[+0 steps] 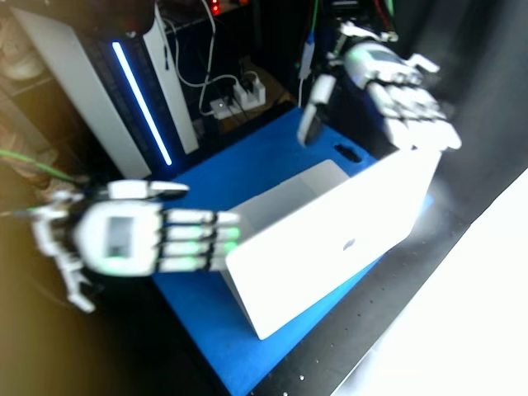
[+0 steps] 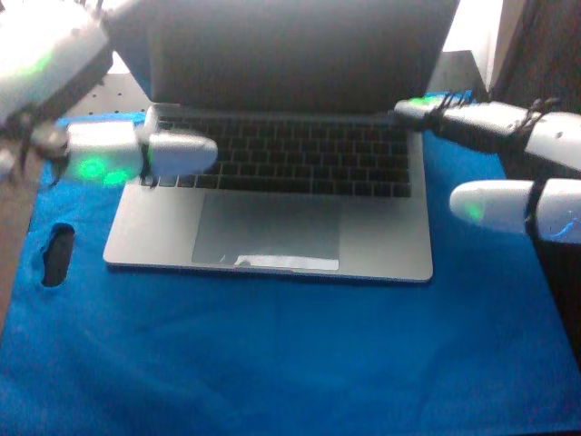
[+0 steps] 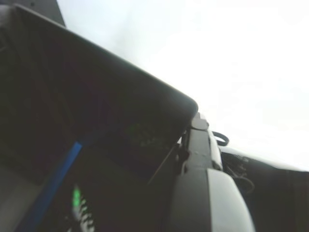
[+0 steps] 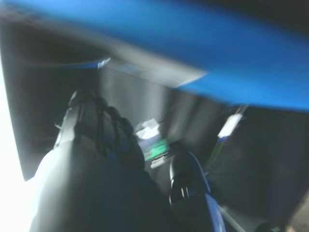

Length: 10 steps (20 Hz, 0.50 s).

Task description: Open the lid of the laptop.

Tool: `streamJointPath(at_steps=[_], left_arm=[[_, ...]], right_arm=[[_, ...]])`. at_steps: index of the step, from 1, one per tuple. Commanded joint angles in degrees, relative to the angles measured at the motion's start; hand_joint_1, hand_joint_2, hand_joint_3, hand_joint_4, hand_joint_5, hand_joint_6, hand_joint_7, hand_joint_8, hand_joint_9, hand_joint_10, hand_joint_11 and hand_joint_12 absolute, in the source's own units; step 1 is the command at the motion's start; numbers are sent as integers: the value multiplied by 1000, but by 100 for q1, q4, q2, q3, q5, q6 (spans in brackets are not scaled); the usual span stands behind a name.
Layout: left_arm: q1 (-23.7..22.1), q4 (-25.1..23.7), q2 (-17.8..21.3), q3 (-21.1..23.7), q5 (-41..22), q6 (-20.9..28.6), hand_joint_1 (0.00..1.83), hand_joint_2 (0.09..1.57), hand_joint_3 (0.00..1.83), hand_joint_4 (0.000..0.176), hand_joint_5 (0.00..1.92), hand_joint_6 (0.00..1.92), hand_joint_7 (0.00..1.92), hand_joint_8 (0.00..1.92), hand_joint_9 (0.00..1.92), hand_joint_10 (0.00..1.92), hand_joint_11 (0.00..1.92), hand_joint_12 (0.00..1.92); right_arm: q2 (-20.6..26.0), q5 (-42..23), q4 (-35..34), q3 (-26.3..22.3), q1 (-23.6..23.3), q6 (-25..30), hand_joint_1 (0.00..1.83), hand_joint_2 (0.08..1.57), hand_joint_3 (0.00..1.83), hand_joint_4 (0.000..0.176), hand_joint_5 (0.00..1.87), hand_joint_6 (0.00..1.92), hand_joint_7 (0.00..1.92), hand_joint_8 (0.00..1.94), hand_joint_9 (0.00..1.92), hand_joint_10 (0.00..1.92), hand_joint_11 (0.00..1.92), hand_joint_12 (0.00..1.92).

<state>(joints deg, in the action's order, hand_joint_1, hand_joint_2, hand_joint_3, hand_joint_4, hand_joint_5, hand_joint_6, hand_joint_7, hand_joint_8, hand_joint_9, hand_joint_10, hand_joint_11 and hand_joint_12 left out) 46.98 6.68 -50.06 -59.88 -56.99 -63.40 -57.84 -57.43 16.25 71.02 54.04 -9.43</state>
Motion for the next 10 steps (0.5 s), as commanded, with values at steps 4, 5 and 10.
streamJointPath(at_steps=[4, 5, 10], left_arm=[[146, 127, 424, 197, -1569, -1, 533, 935, 0, 0, 0, 0, 0, 0, 0, 0, 0, 0], [128, 128, 449, 204, -1619, -69, 520, 953, 0, 0, 0, 0, 0, 0, 0, 0, 0, 0], [-345, 203, 210, -45, -1176, -205, 428, 910, 0, 29, 0, 0, 0, 0, 0, 0, 0, 0]], right_arm=[[198, -894, -606, -201, 337, -300, 0, 1326, 0, 28, 0, 0, 0, 0, 0, 0, 0, 0], [188, -894, -673, -195, 402, -300, 0, 1330, 0, 28, 0, 0, 0, 0, 0, 0, 0, 0], [128, -890, -692, -121, 421, -300, 0, 1310, 0, 17, 0, 0, 0, 0, 0, 0, 0, 0]])
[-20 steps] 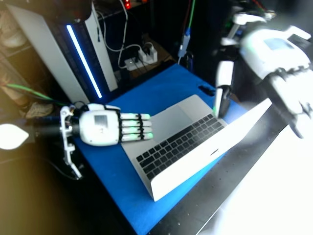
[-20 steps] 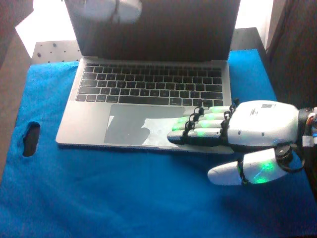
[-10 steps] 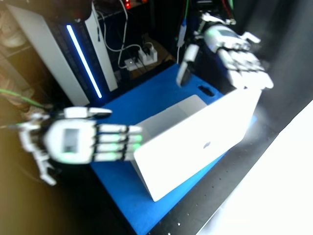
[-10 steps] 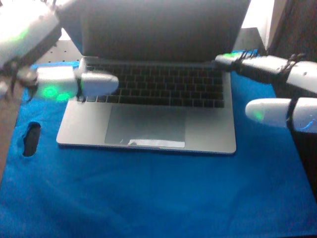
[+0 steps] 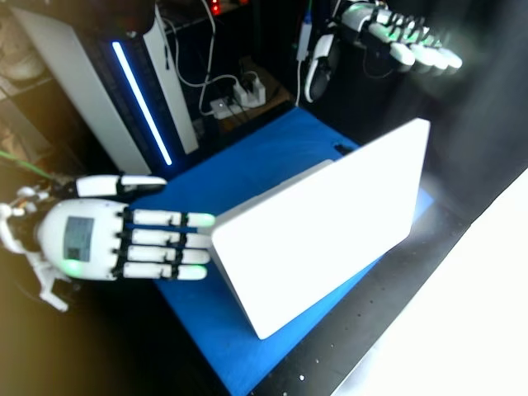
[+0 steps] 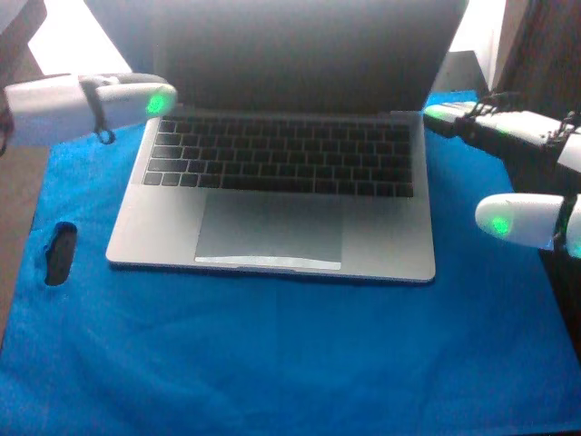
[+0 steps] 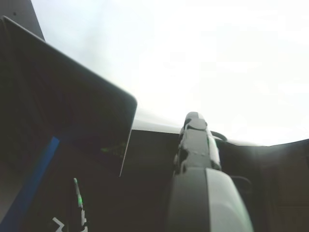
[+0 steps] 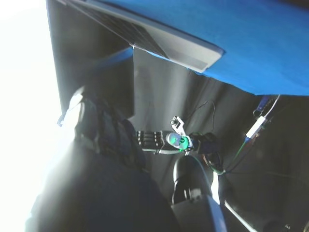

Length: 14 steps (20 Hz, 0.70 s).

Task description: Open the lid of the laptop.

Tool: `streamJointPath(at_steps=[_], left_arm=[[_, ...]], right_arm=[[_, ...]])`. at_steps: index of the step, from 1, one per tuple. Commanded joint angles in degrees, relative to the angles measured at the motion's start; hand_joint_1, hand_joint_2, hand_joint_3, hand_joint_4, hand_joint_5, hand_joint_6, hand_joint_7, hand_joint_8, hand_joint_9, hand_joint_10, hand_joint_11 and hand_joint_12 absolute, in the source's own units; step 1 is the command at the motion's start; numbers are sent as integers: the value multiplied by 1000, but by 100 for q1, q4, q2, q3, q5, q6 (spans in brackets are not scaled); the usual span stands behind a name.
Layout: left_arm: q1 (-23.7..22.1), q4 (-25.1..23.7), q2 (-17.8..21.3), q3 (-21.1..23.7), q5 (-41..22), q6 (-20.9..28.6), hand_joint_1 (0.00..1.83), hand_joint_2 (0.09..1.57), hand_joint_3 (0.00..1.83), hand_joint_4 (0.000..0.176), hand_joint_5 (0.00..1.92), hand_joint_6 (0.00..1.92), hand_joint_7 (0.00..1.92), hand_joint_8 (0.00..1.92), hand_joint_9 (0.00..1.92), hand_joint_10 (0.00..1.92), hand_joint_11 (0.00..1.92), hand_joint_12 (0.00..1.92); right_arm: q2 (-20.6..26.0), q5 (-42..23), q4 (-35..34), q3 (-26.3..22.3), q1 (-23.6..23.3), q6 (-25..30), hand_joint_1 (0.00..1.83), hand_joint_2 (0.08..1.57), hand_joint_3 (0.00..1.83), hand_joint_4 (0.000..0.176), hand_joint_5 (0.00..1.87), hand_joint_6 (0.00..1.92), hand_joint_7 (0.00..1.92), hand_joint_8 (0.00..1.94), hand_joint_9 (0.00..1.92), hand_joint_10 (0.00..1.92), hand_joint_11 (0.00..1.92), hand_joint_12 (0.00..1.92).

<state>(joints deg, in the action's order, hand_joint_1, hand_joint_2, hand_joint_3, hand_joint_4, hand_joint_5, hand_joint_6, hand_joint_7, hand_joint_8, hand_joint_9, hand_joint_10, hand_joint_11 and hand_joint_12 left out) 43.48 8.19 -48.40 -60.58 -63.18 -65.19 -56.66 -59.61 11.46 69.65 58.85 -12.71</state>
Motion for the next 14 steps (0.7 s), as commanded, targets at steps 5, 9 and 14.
streamJointPath(at_steps=[5, 9, 14], left_arm=[[-931, -238, -717, -640, 782, -28, 615, 878, 0, 88, 0, 0, 0, 0, 0, 0, 0, 0], [-1427, -396, -1226, -1115, 1588, -56, 593, 946, 19, 117, 0, 0, 0, 0, 0, 0, 0, 0], [-1867, -518, -1581, -1484, 2438, -353, 540, 967, 15, 102, 0, 0, 0, 0, 0, 0, 0, 0]], right_arm=[[-30, -209, 505, 181, -88, 36, 0, 1365, 13, 0, 1, 0, 0, 0, 0, 0, 0, 0], [-256, 523, 1642, 291, -627, 154, 0, 1417, 25, 0, 0, 0, 0, 0, 0, 0, 0, 0], [-718, 887, 2578, 602, -979, 747, 0, 1404, 11, 0, 0, 0, 0, 0, 0, 0, 0, 0]])
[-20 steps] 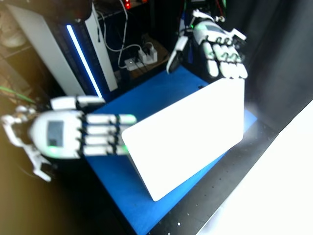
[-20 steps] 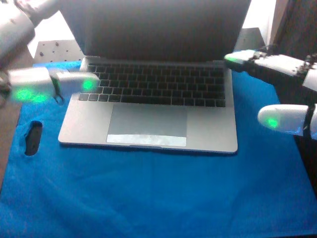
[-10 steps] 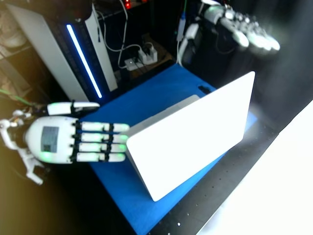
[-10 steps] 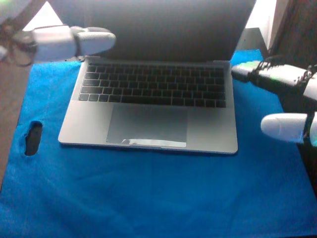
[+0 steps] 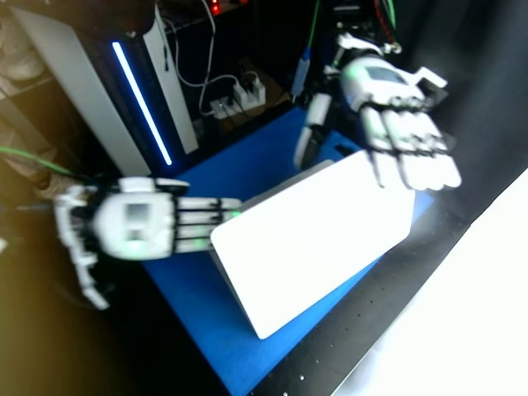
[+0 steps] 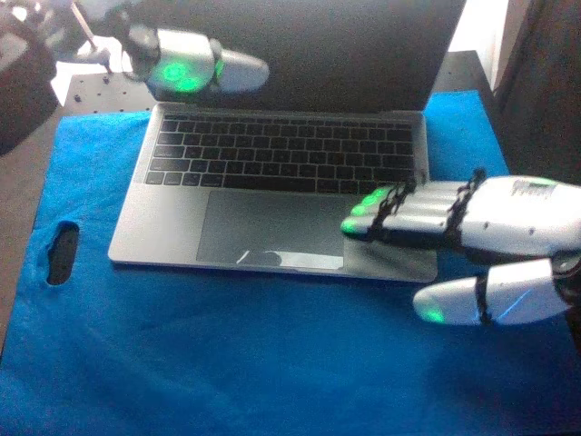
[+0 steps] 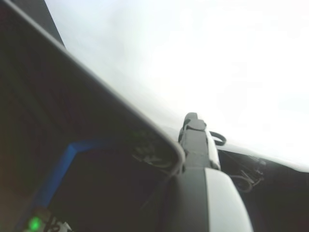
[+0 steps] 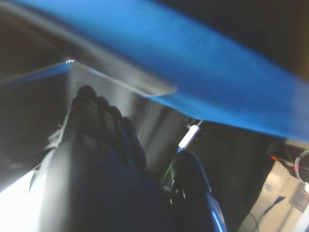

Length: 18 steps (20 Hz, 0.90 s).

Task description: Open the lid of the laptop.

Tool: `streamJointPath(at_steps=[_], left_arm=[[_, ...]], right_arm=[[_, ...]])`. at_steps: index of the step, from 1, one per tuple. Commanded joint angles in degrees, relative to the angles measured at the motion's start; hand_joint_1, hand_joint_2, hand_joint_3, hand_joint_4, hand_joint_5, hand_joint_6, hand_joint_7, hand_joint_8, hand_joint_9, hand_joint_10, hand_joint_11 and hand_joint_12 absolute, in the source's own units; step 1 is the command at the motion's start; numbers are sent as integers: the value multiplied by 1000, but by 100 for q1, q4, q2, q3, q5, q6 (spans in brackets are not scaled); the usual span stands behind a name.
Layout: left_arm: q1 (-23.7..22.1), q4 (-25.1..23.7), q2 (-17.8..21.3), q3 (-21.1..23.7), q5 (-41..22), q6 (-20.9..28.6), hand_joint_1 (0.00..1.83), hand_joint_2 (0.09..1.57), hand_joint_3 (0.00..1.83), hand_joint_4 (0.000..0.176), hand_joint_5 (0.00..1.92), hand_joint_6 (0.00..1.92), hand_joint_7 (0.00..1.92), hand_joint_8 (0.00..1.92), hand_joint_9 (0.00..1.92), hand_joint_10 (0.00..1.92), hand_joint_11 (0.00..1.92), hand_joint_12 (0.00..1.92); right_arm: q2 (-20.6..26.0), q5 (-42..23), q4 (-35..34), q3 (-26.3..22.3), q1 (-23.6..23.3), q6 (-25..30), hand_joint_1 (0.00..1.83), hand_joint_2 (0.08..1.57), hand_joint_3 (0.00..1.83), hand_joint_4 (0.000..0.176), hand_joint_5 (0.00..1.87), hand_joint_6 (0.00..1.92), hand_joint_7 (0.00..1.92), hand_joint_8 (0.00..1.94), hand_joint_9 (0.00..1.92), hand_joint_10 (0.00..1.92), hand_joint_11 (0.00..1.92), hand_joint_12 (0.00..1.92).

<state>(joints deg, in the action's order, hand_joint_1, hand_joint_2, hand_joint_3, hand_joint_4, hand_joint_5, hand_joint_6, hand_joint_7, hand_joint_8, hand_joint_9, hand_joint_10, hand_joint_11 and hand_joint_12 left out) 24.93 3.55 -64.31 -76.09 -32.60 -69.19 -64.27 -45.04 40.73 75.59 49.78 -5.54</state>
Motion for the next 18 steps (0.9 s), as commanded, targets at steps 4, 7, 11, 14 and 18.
streamJointPath(at_steps=[4, 7, 11, 14, 18], left_arm=[[-317, -46, -337, -306, -31, -240, 601, 991, 10, 85, 0, 0, 0, 0, 0, 0, 0, 0], [-416, 49, -650, -688, 360, -240, 649, 989, 4, 51, 0, 0, 0, 0, 0, 0, 0, 0], [-461, 191, -873, -1018, 711, -239, 621, 978, 0, 20, 0, 0, 0, 0, 0, 0, 0, 0], [-655, 190, -1050, -1323, 1096, -241, 631, 976, 0, 7, 0, 0, 0, 0, 0, 0, 0, 0], [-1056, 188, -1330, -1769, 1624, -485, 593, 990, 4, 0, 0, 0, 0, 0, 0, 0, 0, 0]], right_arm=[[-283, -209, 395, 203, -312, 299, 0, 1412, 11, 0, 0, 0, 0, 0, 0, 0, 0, 0], [-375, -37, 558, 264, -364, 299, 0, 1419, 11, 0, 9, 3, 0, 0, 0, 0, 0, 0], [-435, 73, 662, 313, -415, 299, 0, 1437, 13, 0, 44, 14, 0, 0, 0, 0, 0, 0], [-469, 74, 717, 312, -415, 299, 0, 1419, 3, 0, 31, 6, 0, 0, 0, 0, 0, 0], [-518, 74, 805, 312, -416, 299, 0, 1425, 4, 0, 15, 6, 0, 0, 0, 0, 0, 0]])
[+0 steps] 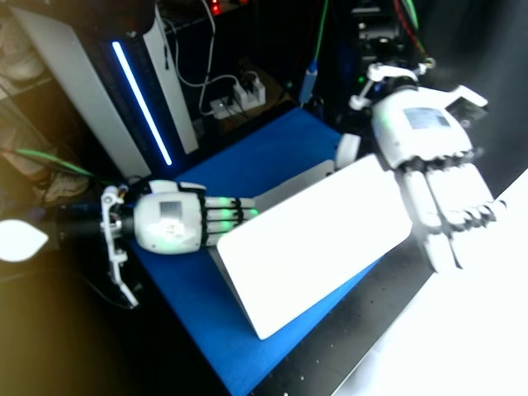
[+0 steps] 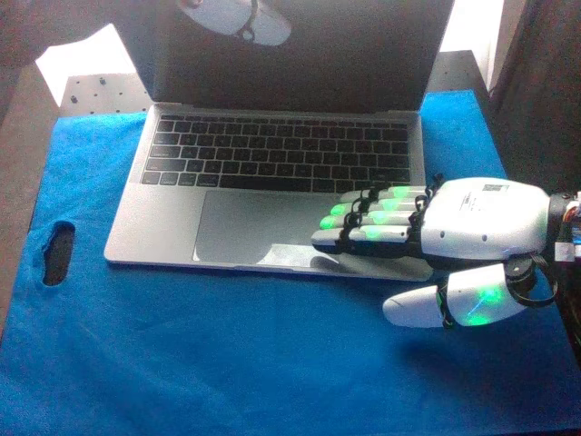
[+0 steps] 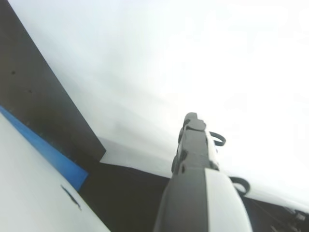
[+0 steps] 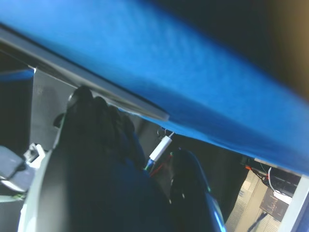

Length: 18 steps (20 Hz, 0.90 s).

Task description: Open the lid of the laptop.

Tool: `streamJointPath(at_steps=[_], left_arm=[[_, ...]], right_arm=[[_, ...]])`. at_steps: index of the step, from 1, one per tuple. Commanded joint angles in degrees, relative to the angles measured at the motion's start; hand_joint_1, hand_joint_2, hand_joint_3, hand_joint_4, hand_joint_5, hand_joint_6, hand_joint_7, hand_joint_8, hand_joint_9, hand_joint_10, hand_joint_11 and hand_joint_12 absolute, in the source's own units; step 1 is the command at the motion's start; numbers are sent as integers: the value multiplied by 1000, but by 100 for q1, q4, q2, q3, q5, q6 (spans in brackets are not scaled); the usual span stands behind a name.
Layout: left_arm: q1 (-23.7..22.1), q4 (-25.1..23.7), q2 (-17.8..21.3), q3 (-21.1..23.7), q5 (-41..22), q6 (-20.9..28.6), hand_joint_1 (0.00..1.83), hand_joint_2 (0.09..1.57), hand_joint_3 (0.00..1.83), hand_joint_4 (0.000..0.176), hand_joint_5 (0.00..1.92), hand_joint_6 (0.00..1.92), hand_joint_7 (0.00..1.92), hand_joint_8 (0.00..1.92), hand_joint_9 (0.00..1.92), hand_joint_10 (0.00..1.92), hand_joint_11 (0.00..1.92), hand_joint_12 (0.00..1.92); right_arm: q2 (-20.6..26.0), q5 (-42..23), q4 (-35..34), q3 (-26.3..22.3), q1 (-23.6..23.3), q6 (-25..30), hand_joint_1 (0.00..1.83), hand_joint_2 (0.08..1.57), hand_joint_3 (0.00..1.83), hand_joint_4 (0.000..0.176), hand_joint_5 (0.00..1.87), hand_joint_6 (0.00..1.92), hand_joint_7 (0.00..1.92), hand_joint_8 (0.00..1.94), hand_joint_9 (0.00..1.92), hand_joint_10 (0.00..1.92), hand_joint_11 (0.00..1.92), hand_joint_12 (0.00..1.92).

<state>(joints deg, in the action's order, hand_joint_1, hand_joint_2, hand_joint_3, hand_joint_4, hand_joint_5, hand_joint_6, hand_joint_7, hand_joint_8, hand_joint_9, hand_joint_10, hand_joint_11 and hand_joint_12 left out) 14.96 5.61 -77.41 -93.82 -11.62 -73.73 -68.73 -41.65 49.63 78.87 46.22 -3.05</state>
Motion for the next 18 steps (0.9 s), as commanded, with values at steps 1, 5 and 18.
streamJointPath(at_steps=[1, 5, 18], left_arm=[[-142, -18, -71, -59, -393, -113, 593, 990, 4, 0, 0, 0, 0, 0, 0, 0, 0, 0], [-306, 63, -278, -306, -346, -166, 639, 991, 0, 0, 0, 0, 0, 0, 0, 0, 4, 2], [-1098, 2886, -967, -1529, 627, -3144, 610, 1001, 2, 0, 0, 0, 0, 0, 0, 0, 0, 0]], right_arm=[[-76, -265, -64, -16, -60, 49, 0, 1425, 4, 0, 15, 6, 0, 0, 0, 0, 0, 0], [-78, -265, -8, -15, -76, 49, 0, 1427, 4, 0, 15, 4, 0, 0, 0, 0, 0, 0], [-199, -265, 344, 43, -216, 50, 0, 1429, 0, 0, 0, 0, 0, 0, 0, 0, 0, 0]])
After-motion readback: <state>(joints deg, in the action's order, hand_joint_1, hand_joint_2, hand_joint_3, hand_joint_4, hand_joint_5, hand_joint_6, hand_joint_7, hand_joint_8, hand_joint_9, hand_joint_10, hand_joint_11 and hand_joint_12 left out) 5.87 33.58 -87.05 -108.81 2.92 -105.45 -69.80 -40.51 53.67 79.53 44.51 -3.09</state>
